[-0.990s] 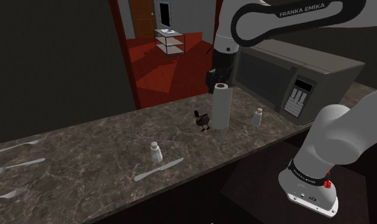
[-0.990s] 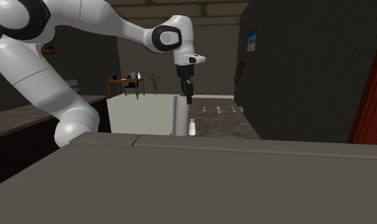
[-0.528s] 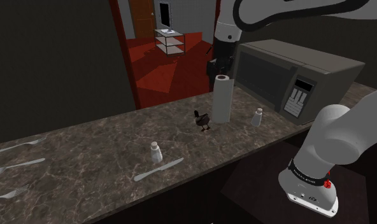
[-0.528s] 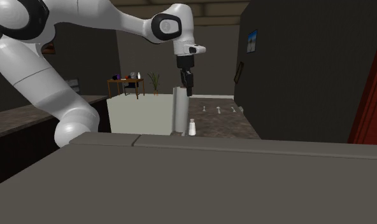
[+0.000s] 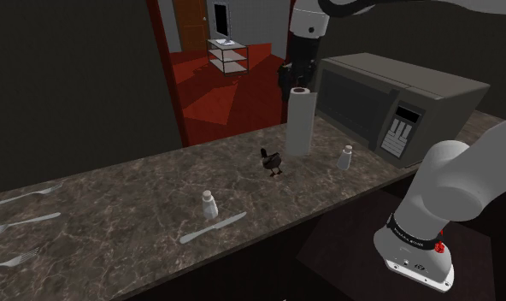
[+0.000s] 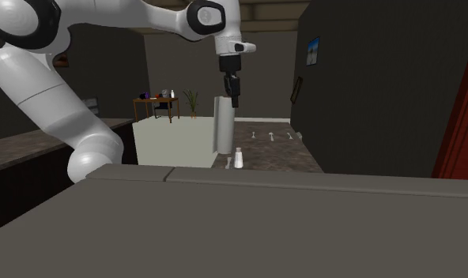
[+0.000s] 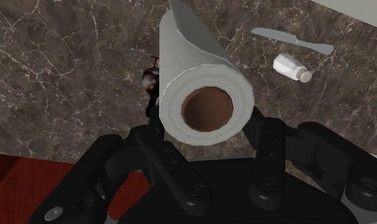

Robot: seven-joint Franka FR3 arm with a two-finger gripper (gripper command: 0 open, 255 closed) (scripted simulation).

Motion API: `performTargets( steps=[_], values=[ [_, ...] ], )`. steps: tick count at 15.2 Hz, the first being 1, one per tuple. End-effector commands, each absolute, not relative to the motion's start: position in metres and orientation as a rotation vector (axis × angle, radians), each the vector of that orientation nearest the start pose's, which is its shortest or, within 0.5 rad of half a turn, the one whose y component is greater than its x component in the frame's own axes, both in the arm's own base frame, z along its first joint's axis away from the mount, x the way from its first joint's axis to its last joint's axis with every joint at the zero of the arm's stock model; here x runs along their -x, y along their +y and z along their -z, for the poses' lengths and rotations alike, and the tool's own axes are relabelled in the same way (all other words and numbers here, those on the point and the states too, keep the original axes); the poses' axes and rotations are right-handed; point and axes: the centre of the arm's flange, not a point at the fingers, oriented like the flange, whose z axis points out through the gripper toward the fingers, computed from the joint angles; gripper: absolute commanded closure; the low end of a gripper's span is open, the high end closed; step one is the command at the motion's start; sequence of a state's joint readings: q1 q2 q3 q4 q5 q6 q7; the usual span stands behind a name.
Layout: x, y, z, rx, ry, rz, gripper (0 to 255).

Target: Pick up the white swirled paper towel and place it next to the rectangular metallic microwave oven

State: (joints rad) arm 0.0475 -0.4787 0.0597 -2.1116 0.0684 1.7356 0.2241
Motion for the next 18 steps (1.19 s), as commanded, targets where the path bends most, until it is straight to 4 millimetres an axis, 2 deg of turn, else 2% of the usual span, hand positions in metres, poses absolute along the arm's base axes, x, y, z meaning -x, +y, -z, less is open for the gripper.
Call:
performTargets(
  steps=[1,18],
  values=[
    [-0.411,0.055,-0.622,3.075,0.200,0.144,255],
    [-0.411,0.055,-0.712,3.075,0.200,0.144,255]
  ],
)
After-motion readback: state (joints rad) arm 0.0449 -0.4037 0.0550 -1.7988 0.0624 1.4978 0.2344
